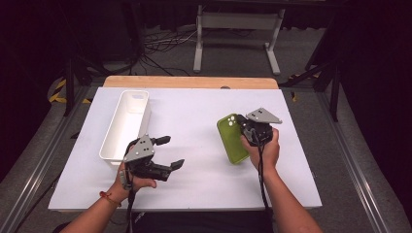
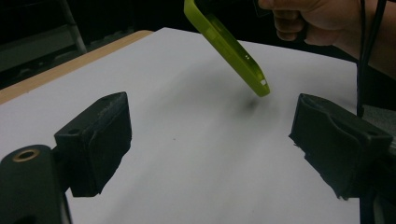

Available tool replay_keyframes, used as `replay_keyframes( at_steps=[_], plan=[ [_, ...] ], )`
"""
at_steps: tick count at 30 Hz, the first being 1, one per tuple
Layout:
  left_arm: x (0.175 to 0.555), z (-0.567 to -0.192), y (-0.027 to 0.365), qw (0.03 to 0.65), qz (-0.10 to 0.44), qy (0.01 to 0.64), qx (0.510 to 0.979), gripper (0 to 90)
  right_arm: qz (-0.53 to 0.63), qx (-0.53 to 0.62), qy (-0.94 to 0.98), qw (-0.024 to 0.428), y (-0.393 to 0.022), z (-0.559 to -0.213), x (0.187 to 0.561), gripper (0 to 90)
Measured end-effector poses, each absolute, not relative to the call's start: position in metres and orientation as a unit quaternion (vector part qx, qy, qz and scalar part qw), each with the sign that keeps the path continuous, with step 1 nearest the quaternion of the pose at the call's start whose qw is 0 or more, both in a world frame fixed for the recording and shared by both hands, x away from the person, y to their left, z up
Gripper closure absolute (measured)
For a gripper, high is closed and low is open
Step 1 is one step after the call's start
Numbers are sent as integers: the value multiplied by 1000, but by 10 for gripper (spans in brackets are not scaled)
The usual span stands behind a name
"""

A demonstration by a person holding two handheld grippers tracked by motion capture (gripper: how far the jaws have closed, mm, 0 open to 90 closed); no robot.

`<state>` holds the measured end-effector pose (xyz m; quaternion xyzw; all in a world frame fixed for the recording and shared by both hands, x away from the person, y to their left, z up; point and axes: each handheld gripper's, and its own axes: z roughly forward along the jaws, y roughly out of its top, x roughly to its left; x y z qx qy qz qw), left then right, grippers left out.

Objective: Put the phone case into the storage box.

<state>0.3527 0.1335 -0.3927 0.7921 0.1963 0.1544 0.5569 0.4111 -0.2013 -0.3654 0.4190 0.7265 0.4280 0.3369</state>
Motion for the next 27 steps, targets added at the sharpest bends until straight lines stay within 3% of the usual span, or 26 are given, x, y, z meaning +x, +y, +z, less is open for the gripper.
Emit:
replay_keyframes(
  at_steps=[18,27],
  plan=[
    [374,-386,76,563,143,216,785,183,448,396,718,356,-181,-370,396,888],
    [378,-386,69,565,140,237,778,312,451,382,721,363,-169,-375,390,888]
  ],
)
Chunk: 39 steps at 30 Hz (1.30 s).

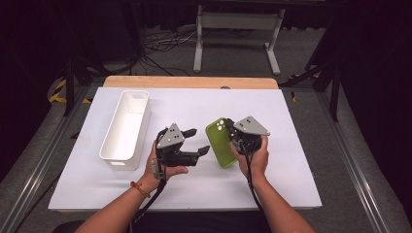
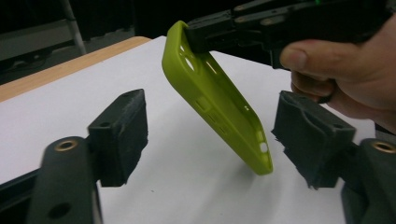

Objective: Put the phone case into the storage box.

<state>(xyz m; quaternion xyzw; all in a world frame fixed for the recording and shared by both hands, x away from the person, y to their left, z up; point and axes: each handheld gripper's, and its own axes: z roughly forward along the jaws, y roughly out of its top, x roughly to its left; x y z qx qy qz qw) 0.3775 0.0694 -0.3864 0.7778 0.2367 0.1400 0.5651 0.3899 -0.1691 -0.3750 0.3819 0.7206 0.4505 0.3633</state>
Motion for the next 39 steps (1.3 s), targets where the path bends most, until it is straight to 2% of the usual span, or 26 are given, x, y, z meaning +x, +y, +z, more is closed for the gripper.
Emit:
replay_keyframes(
  at_steps=[2,4,9,14,18,32,39],
  plan=[
    [378,-387,69,565,136,245,776,343,453,375,720,369,-165,-376,386,888],
    [380,-387,69,564,136,248,776,425,456,368,719,373,-161,-376,383,888],
    [381,-389,72,566,128,260,772,550,459,354,719,383,-154,-377,377,888],
    [380,-390,72,568,128,265,768,632,468,349,709,396,-151,-376,370,887],
    [380,-389,73,572,134,263,765,668,471,339,704,409,-149,-375,366,887],
    [383,-387,84,590,123,277,749,693,482,325,701,414,-144,-373,355,881],
    [383,-387,88,592,128,284,743,742,490,320,697,414,-142,-372,352,876]
  ],
)
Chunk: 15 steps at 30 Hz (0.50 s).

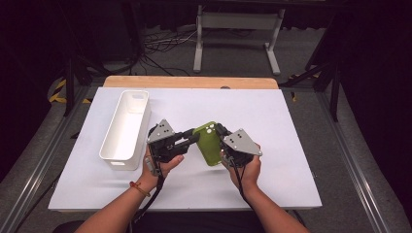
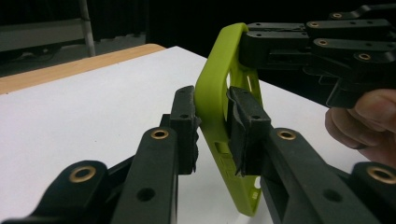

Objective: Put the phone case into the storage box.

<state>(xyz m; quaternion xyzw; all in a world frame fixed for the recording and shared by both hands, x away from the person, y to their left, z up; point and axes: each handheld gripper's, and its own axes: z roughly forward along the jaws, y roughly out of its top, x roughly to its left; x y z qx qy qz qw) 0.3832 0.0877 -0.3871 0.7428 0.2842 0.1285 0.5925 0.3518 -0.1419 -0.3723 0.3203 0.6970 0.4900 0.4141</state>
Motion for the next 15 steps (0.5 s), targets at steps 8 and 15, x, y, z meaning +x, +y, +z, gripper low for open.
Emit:
replay_keyframes(
  at_steps=[8,15],
  plan=[
    [386,-386,95,595,135,292,737,772,494,311,699,413,-138,-372,347,867],
    [386,-383,96,592,146,287,739,776,501,314,700,400,-139,-372,348,861]
  ],
)
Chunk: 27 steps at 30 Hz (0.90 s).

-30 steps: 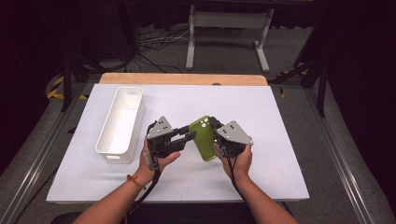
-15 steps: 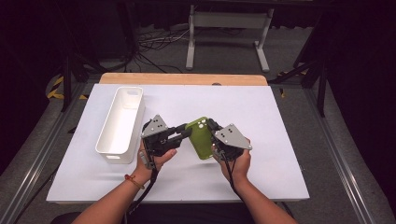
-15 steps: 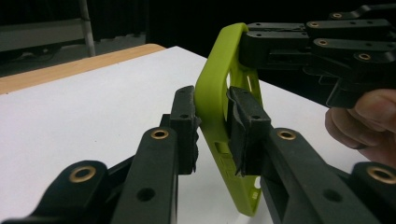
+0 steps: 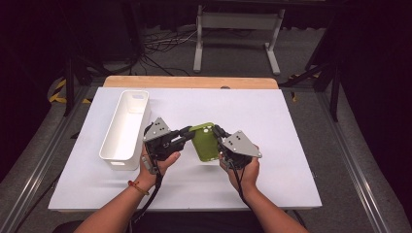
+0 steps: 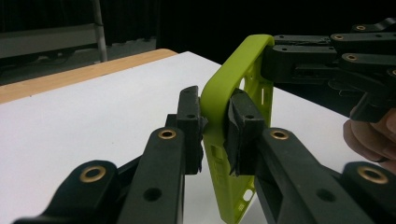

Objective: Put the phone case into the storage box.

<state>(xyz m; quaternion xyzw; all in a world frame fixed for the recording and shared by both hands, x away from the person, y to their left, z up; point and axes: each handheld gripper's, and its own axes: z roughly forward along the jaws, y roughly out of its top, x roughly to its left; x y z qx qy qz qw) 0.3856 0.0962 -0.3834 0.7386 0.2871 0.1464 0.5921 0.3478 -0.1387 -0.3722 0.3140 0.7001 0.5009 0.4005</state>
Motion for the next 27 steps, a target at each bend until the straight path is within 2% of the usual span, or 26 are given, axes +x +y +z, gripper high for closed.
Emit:
replay_keyframes(
  at_steps=[14,27],
  plan=[
    [384,-375,104,587,170,272,743,782,518,297,710,374,-139,-371,348,827],
    [383,-371,107,582,178,265,748,783,533,291,712,352,-149,-361,348,664]
  ],
)
